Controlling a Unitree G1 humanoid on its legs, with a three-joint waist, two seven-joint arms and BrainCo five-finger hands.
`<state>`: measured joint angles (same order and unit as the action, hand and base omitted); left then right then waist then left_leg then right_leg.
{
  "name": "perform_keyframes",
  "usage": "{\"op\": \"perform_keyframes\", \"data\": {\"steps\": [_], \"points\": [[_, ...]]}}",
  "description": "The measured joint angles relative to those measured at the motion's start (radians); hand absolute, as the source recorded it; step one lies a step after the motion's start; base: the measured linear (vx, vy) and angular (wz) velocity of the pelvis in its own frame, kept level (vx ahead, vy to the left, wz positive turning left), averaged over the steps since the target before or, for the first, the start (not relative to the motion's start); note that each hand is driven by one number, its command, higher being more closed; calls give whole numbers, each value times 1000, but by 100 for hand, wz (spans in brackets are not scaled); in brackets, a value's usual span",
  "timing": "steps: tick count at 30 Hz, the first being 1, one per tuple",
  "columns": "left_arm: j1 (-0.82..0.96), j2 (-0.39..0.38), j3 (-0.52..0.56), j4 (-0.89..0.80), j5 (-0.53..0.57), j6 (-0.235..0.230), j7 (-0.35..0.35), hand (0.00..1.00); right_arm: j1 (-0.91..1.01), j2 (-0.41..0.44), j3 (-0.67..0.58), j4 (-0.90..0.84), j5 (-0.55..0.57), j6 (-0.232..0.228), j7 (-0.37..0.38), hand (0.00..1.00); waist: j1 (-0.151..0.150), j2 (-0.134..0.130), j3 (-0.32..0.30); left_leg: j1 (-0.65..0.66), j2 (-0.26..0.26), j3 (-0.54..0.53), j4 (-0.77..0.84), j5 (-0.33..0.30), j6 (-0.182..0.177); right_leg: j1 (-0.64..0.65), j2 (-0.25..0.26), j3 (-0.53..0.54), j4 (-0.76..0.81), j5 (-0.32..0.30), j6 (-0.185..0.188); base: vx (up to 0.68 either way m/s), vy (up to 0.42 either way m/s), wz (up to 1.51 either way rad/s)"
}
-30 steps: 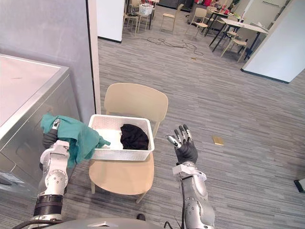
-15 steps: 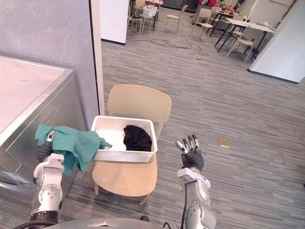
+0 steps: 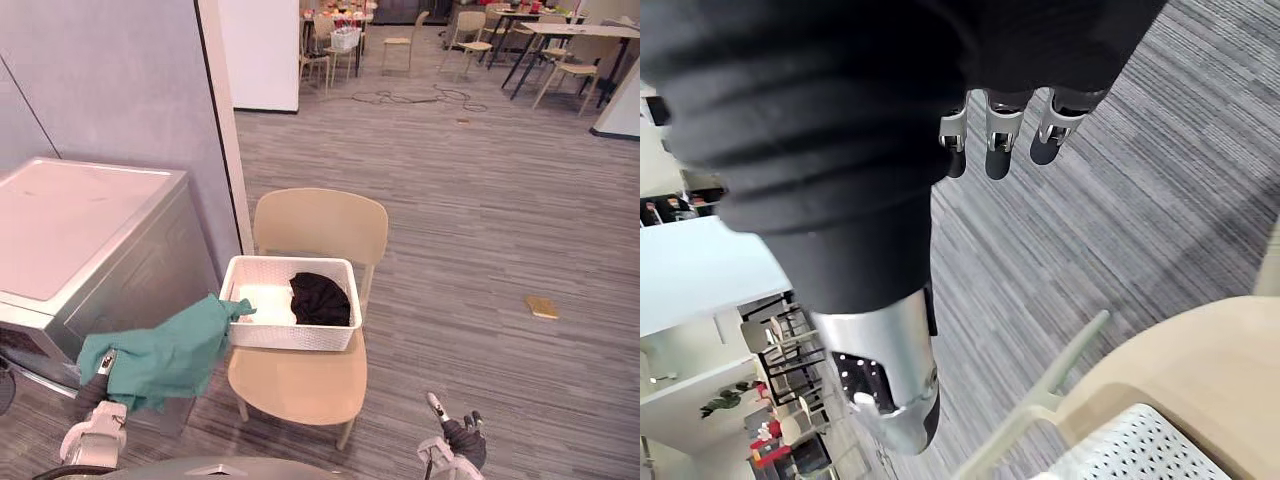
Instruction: Pick up the laundry basket with both hands and put the clothes into the washing machine.
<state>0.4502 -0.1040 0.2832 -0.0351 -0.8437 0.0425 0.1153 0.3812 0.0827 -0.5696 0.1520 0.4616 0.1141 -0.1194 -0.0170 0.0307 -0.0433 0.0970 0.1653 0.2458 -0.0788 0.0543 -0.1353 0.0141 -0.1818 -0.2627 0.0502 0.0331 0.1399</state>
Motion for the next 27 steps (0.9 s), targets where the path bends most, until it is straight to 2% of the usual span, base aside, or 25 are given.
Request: {"op": "perform_keyframes", "data": {"steps": [2, 4, 7, 11, 16, 19, 20, 21, 22, 23, 24, 25, 26, 27], "points": [[10, -10, 1, 0, -22, 1, 1, 100, 4, 1, 19, 40, 0, 1, 0, 0, 8, -3, 4, -5, 5, 1, 29, -13, 1, -1, -3, -5, 16, -14, -1, -26, -6, 8], [25, -15, 5, 2, -31, 1, 4, 100, 7, 1, 32, 83, 2, 0, -1, 0, 17, 4, 11, -15, 12, 1, 81, -48, 0, 8, -7, -7, 30, -23, 1, -14, -3, 2], [40, -21, 7, 9, -89, 1, 13, 100, 8, 1, 60, 174, 7, -1, -3, 0, 18, 7, 13, -20, 20, 1, 129, -78, 0, 16, -11, -13, 58, -45, 1, 11, -4, 3], [43, -23, 9, 10, -95, 1, 15, 100, 8, 1, 61, 252, 7, -1, -2, 0, 19, 9, 17, -28, 21, 1, 149, -90, 1, 0, -22, -17, 103, -73, 4, 30, -5, 4], [36, -20, 17, 15, -98, -6, 14, 100, -12, -14, 140, 364, 6, -1, 4, 0, 24, 5, 56, -56, 36, -18, 227, -113, -3, -40, -43, -21, 258, -154, -4, 39, -53, 11], [14, -11, 16, 15, -118, -10, 15, 100, -82, -33, 215, 429, -7, 0, 7, 0, 29, -2, 116, -143, 10, -81, 250, -85, 5, -129, -96, -68, 400, -231, -15, -68, -98, 71], [1, -6, 7, 15, -129, -12, 16, 100, -111, -51, 229, 435, -45, -1, 8, 0, 31, -7, 137, -173, -19, -101, 232, -46, 39, -157, -136, -102, 451, -259, -16, -97, -98, 127], [-12, -1, -7, 15, -135, -13, 15, 100, -143, -74, 238, 459, -101, -1, 7, 0, 33, -12, 164, -207, -47, -115, 199, 7, 94, -180, -175, -150, 487, -281, -25, -72, -73, 143], [-19, 0, -12, 15, -135, -13, 14, 100, -159, -88, 238, 471, -119, 0, 6, 0, 37, 3, 165, -225, -58, -116, 173, 46, 127, -190, -186, -171, 498, -288, -35, -104, -64, 157], [-39, 3, -14, 14, -135, -16, 13, 100, -180, -104, 233, 500, -153, 0, 7, 0, 36, -1, 180, -235, -66, -112, 85, 127, 167, -194, -216, -233, 490, -282, -54, -54, 20, 137], [-37, 6, 1, 9, -135, -26, 13, 100, -212, -108, 215, 536, -187, -1, 3, 0, 46, -2, 182, -255, -39, -47, 171, 53, 154, -188, -232, -292, 490, -266, -59, -40, 18, 124], [-36, 5, 2, 10, -135, -30, 13, 100, -216, -109, 213, 538, -197, -1, 4, 0, 50, -4, 183, -258, -20, -17, 233, 10, 152, -181, -234, -310, 490, -264, -60, -17, 5, 95], [-33, 4, -3, 11, -135, -33, 12, 100, -218, -110, 210, 538, -212, -1, 5, 0, 52, -4, 184, -239, 25, 20, 319, -46, 138, -152, -240, -348, 488, -258, -66, -39, -28, 68], [-33, 5, -7, 11, -135, -33, 12, 100, -218, -109, 210, 540, -223, -1, 5, 0, 52, -6, 184, -219, 49, 35, 351, -65, 133, -137, -248, -362, 488, -255, -67, -76, 70, 75]]}}
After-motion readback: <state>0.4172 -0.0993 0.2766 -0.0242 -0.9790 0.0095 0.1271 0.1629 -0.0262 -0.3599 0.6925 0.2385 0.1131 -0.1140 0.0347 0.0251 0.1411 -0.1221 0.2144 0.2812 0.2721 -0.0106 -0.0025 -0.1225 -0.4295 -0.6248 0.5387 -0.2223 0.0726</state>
